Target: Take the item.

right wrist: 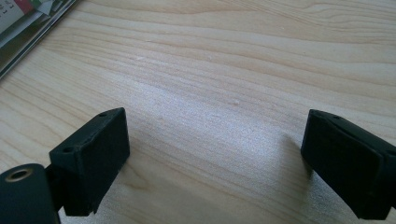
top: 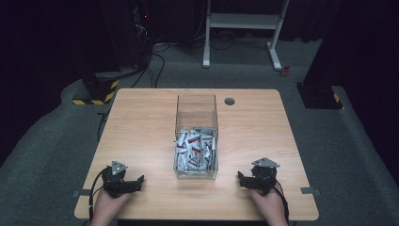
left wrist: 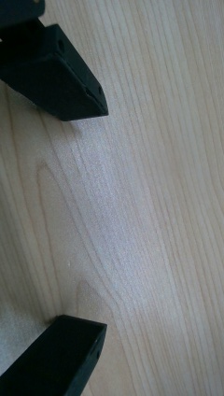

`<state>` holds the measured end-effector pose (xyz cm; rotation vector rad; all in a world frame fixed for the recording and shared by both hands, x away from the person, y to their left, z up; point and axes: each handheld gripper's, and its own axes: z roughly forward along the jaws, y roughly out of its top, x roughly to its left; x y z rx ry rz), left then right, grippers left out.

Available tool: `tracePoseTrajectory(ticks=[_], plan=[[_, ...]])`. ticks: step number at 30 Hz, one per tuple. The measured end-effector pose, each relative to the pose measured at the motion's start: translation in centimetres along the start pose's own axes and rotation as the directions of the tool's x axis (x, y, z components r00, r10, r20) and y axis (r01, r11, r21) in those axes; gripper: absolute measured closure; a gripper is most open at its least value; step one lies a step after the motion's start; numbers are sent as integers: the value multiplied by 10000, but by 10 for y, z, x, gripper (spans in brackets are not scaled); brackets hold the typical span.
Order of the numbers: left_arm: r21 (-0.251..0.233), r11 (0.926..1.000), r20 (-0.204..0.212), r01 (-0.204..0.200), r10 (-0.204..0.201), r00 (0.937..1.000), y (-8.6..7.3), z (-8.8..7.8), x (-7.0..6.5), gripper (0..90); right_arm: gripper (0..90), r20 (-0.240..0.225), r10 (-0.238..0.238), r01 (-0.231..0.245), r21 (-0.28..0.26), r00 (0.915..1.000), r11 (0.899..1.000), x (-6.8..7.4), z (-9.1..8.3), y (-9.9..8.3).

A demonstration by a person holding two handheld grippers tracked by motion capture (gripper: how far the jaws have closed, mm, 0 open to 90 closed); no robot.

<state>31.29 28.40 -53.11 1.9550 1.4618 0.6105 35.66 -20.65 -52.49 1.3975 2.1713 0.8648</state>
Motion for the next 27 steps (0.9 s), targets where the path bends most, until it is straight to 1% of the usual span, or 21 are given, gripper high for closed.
tracePoseTrajectory(ticks=[1, 4, 6, 8, 10, 13, 17, 20, 22, 25, 27], plan=[[1, 10000, -2, 0, 0, 10000, 0, 0, 0, 5, 78, -8, 8, -8, -5, 10000, 10000, 0, 0, 0], [12, 9998, -121, 193, -193, 9997, -1, -1, 0, 7, 78, -8, 6, -6, -6, 10000, 10000, 0, 0, 0], [5, 9998, -165, 183, -183, 9997, -1, -1, -1, 6, 78, -40, 3, -3, 3, 10000, 10000, 0, 0, 0], [-20, 9998, -139, 177, -177, 9997, -1, -1, -1, 6, 78, -111, -102, 102, -4, 9999, 9999, -1, -1, -1], [-3, 9999, -108, 136, -136, 9998, -1, -1, -1, 6, 78, -41, -11, 11, -2, 10000, 10000, -1, -2, -2], [19, 10000, -56, 63, -63, 10000, -1, -1, -1, 6, 78, -42, -19, 19, -4, 10000, 10000, -1, -2, -2], [7, 10000, -23, 75, -75, 10000, -1, -2, 0, 9, 78, -92, -80, 80, -26, 9999, 10000, -2, -1, -1], [55, 10000, 11, 3, -4, 10000, 0, -3, 0, 37, 77, -122, -99, 98, -25, 9999, 9999, -2, -1, -1], [-21, 10000, -4, -94, 94, 10000, 1, -5, 0, 46, 77, -130, -105, 104, -24, 9999, 9999, -2, -1, -1], [-136, 9999, 7, -101, 101, 9999, 2, -7, -1, 61, 77, -142, -93, 93, 0, 9999, 10000, -2, -1, -1], [-212, 9997, 142, -149, 152, 9998, 3, -9, -2, 61, 77, -141, -114, 114, -9, 9998, 9999, -2, 0, 0]])
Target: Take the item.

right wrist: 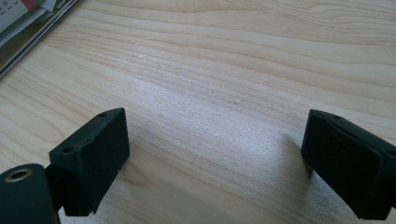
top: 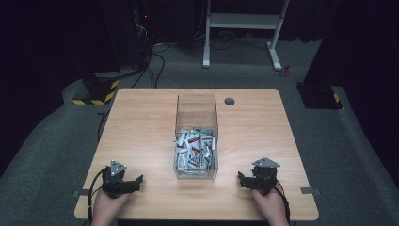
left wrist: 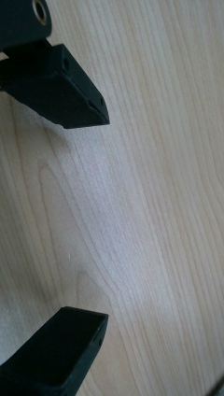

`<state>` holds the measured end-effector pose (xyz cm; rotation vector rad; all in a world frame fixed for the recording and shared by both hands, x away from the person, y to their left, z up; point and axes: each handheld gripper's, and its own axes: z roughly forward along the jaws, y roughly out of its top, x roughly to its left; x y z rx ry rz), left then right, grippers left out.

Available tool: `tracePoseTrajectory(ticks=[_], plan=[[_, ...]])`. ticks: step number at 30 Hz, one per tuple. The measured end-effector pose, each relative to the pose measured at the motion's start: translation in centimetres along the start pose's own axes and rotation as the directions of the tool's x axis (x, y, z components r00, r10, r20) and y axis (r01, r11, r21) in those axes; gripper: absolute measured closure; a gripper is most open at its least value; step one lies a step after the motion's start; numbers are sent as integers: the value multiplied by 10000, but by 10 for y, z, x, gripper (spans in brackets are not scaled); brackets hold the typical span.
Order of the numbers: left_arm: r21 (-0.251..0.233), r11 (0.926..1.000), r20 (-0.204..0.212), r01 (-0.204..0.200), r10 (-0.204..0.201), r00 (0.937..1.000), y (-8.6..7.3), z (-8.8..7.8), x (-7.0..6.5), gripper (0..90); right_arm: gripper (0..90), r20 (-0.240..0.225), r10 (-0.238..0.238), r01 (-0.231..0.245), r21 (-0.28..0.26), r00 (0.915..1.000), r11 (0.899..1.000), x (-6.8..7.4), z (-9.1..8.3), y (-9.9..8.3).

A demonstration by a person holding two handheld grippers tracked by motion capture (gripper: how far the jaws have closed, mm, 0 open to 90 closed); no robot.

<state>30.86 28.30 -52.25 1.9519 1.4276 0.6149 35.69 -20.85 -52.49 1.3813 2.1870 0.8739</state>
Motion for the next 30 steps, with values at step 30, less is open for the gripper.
tracePoseTrajectory(ticks=[30], plan=[[-1115, 9934, 716, -285, 366, 9968, 12, -16, -12, 67, 77, 0, 0, 0, -3, 10000, 10000, 0, 0, 0]])
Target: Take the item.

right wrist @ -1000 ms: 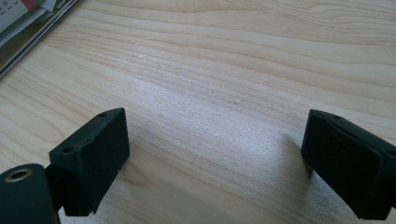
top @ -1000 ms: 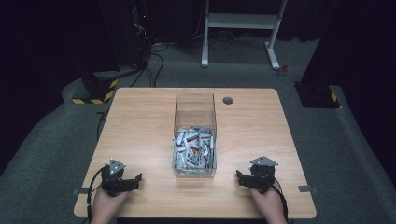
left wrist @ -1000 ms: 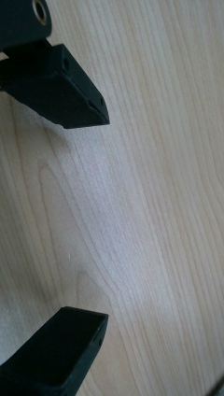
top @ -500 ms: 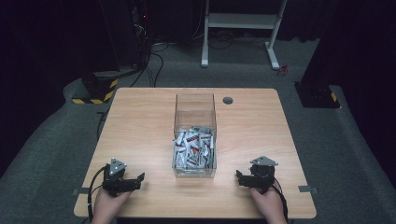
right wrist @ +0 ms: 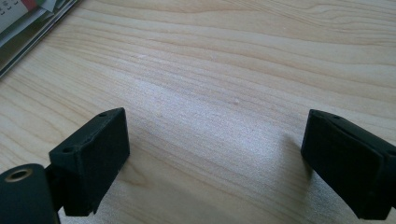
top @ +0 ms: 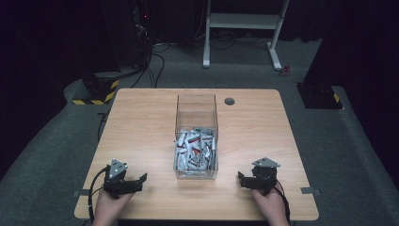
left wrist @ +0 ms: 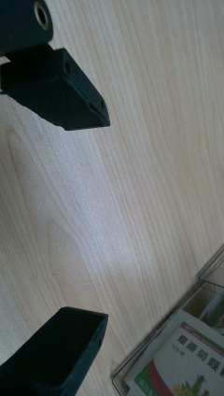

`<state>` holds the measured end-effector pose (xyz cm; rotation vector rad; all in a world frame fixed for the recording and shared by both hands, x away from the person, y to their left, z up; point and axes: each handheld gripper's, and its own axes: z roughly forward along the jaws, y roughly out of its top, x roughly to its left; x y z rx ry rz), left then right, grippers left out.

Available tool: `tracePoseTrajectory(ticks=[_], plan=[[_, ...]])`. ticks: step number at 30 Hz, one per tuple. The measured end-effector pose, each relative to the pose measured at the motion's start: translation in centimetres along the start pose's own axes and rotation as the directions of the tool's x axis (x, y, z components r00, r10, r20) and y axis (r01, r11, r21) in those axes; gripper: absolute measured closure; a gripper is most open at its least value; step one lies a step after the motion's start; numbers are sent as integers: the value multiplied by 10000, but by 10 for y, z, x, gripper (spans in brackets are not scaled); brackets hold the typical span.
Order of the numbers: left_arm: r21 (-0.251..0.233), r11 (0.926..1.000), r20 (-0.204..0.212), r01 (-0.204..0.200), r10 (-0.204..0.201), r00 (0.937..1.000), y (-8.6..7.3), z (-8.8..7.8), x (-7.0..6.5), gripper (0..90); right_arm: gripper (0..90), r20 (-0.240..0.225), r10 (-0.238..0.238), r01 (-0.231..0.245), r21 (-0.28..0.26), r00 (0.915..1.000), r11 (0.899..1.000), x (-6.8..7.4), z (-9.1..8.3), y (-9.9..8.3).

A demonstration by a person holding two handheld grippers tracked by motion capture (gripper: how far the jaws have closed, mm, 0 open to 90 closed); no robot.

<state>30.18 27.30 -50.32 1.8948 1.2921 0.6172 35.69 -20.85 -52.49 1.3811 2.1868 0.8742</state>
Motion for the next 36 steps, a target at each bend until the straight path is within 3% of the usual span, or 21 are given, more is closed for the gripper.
tracePoseTrajectory(ticks=[4, 16, 29, 36], plan=[[-81, 9999, 128, 142, -141, 9998, 1, -1, 0, 67, 77, 0, -1, 1, 0, 10000, 10000, 0, 0, 0], [-530, 9986, 279, 25, -10, 9996, 7, -7, -5, 70, 77, 0, -2, 2, 1, 10000, 10000, 0, 0, 0], [-701, 9951, 328, -692, 716, 9969, 22, -13, -18, 74, 77, -1, -20, 20, 9, 10000, 10000, 0, 0, 0], [-987, 9931, 720, -640, 712, 9949, 34, -18, -25, 84, 78, 13, -33, 33, 0, 10000, 10000, 0, 0, 0]])
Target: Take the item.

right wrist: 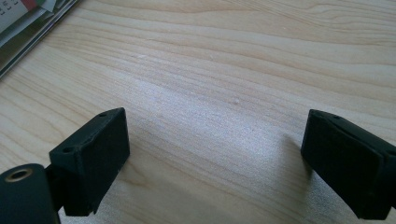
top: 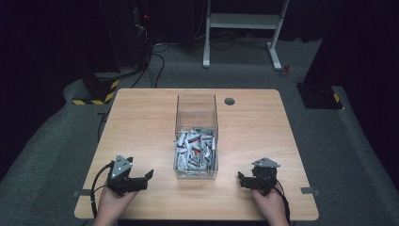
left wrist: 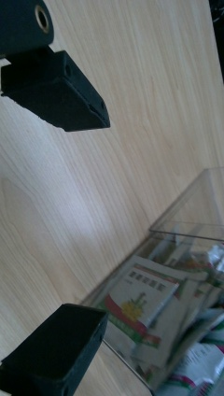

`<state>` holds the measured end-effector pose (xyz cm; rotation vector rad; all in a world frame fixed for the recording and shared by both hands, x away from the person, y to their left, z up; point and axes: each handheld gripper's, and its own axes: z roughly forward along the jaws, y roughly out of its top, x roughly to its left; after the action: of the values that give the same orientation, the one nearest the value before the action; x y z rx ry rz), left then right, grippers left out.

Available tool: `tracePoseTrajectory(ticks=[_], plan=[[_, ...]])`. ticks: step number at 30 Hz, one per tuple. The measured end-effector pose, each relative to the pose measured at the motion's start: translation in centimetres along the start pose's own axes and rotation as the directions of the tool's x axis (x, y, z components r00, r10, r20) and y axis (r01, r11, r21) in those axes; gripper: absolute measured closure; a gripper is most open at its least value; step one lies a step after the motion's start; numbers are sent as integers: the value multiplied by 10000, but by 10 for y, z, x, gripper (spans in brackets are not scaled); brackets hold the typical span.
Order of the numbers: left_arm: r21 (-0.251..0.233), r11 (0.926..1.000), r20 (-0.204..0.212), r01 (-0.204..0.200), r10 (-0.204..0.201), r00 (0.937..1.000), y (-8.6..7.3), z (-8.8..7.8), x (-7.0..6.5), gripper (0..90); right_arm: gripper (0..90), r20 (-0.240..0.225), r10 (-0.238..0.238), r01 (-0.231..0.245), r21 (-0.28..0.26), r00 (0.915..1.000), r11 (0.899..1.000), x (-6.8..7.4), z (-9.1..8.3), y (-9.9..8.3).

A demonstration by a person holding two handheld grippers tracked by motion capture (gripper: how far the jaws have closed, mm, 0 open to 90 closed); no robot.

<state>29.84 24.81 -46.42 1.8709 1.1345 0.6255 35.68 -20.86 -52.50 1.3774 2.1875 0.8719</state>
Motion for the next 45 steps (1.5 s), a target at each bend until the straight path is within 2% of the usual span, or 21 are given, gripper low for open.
tracePoseTrajectory(ticks=[12, 16, 28, 42, 45], plan=[[-174, 9997, 327, -142, 148, 9994, 6, 1, -11, 89, 79, 6, 7, -7, -1, 10000, 10000, 0, 0, 0], [-460, 9989, 517, -21, 45, 9987, 10, -2, -13, 97, 78, 7, 5, -5, -1, 10000, 10000, 0, 0, 0], [-752, 9971, 744, 73, -17, 9972, 20, -4, -17, 99, 78, 8, 9, -9, -2, 10000, 10000, 0, 0, 0], [-664, 9978, 957, -31, 94, 9954, 34, 1, -28, 90, 78, 5, 11, -11, -1, 10000, 10000, 0, 0, 0], [-644, 9978, 962, -168, 230, 9951, 37, 3, -31, 93, 78, 4, 10, -10, -2, 10000, 10000, 0, 0, 0]])
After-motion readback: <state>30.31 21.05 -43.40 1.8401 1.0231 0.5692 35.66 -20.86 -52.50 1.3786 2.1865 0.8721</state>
